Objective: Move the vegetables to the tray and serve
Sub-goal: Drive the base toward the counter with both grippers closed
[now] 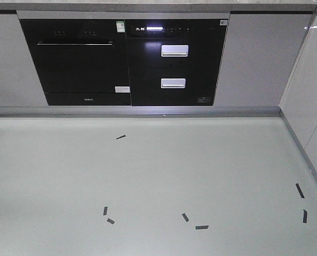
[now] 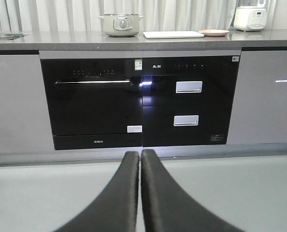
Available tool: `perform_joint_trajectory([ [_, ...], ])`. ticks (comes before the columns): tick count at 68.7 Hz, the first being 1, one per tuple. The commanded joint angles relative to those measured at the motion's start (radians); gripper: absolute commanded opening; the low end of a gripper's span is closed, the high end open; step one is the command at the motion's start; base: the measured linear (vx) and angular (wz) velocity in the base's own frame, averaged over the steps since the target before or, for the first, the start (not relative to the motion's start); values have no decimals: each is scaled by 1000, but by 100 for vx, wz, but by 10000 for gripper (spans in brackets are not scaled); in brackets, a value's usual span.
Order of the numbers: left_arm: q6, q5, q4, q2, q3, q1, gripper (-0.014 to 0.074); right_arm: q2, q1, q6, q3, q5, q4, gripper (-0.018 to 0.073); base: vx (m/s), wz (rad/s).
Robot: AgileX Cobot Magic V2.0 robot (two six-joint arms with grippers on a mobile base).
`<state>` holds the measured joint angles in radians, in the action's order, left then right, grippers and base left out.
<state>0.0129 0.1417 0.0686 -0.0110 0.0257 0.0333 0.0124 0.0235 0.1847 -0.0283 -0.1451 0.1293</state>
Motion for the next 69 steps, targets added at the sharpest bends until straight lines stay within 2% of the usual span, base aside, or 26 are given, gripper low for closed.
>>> perform_joint_trajectory([
  [1,-7,-77,3,-13,27,-4,-6,2,-6,-3,-15,78,8,-3,0,0],
  [69,-7,-77,3,-13,27,-4,-6,2,-6,-3,-15,78,8,-3,0,0],
])
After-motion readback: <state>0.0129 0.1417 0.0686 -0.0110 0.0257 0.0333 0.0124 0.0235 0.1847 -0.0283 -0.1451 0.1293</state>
